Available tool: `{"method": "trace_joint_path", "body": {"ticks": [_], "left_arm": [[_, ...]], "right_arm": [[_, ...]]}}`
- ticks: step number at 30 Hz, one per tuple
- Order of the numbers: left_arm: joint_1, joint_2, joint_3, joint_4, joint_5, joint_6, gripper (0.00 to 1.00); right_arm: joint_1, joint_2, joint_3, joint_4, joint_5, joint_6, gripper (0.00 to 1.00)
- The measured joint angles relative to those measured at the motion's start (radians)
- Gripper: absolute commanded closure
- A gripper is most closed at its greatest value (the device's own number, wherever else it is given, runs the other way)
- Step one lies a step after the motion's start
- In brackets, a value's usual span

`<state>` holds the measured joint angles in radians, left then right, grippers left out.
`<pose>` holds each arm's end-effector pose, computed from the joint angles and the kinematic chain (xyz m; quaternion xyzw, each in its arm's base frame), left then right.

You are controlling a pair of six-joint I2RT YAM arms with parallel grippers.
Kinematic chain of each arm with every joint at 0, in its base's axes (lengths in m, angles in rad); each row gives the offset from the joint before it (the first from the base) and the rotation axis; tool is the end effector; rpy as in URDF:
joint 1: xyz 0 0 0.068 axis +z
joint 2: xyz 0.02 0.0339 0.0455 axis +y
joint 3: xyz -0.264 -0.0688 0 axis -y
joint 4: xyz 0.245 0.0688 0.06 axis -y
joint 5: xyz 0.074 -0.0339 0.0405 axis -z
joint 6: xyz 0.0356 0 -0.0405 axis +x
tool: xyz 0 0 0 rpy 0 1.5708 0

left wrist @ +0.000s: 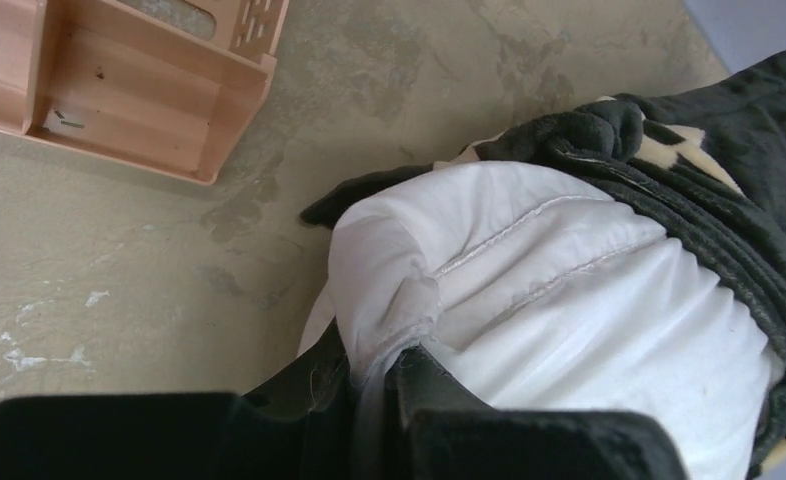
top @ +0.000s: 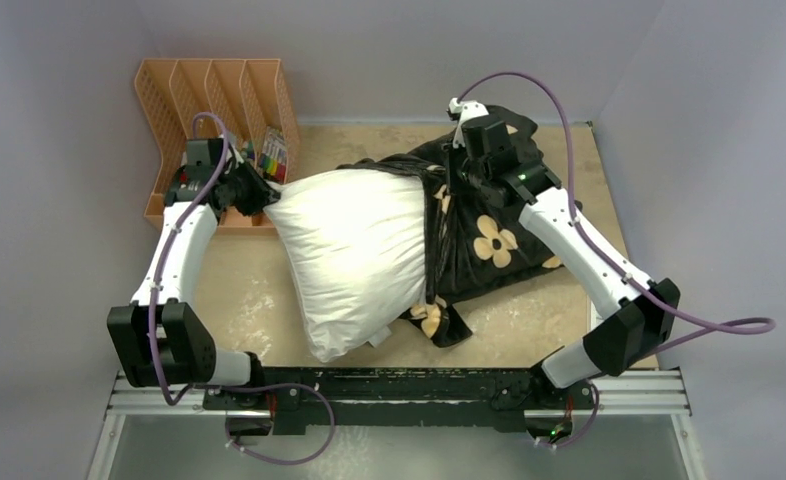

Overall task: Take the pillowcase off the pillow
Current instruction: Remove the pillow from the pillowcase.

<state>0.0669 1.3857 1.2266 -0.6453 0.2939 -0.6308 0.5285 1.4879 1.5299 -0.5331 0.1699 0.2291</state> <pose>0.2978 0.0096 0.3156 -0.2622 0.8809 -0.2333 0.3175 0.2937 0.1645 0.3954 -0.0843 0.8516 0.1218 0.5028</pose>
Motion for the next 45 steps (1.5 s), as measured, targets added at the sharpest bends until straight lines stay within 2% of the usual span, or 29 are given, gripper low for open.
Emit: {"method": "trace_joint_path", "body": {"ticks": [2,3,6,9,12,15,20,21,26,28,31,33,37,40,43,45], "left_arm": [[0.032,0.000,-0.003,0.000,0.039,0.002,1.00],[0.040,0.000,-0.005,0.000,0.051,0.005,1.00],[0.056,0.000,-0.014,-0.001,0.075,0.016,1.00],[0.057,0.000,-0.014,-0.001,0.077,0.031,1.00],[0.060,0.000,-0.017,-0.003,0.076,0.052,1.00],[0.065,-0.013,-0.046,0.010,0.077,0.061,1.00],[0.074,-0.103,-0.153,0.039,0.069,0.067,1.00],[0.076,-0.127,-0.173,0.043,0.069,0.067,1.00],[0.077,-0.163,-0.193,0.033,0.059,0.077,0.70],[0.079,-0.163,-0.193,0.034,0.051,0.080,0.59],[0.083,-0.145,-0.159,0.008,0.037,0.098,0.36],[0.084,-0.111,-0.094,-0.016,0.023,0.120,0.31],[0.084,-0.069,0.048,0.000,0.000,0.157,0.25],[0.045,-0.063,0.105,0.028,0.031,0.191,0.23],[-0.102,-0.029,0.152,0.024,0.061,0.264,0.22],[-0.215,-0.010,0.150,0.013,0.120,0.314,0.15]], "right_arm": [[-0.002,0.010,0.000,0.000,-0.013,0.010,0.98],[-0.001,0.015,0.000,0.001,-0.028,0.012,0.91],[-0.005,0.022,0.000,0.014,-0.082,0.011,0.53],[-0.014,0.023,0.002,0.034,-0.125,0.001,0.34],[-0.024,0.032,0.027,0.039,-0.152,-0.001,0.27],[-0.029,0.072,0.089,0.063,-0.165,-0.001,0.26],[-0.032,0.230,0.261,0.113,-0.207,-0.001,0.24],[-0.032,0.279,0.312,0.112,-0.222,-0.001,0.24],[-0.031,0.488,0.502,0.051,-0.311,-0.013,0.38],[-0.031,0.523,0.498,0.015,-0.340,-0.028,0.51],[-0.032,0.491,0.337,0.055,-0.368,-0.051,0.71],[-0.034,0.442,0.230,0.108,-0.364,-0.058,0.85],[-0.040,0.314,0.079,0.203,-0.350,-0.059,1.00],[-0.040,0.254,0.018,0.246,-0.351,-0.056,1.00],[-0.041,0.220,-0.063,0.325,-0.364,-0.053,1.00],[-0.042,0.195,-0.136,0.409,-0.373,-0.047,1.00]]}}
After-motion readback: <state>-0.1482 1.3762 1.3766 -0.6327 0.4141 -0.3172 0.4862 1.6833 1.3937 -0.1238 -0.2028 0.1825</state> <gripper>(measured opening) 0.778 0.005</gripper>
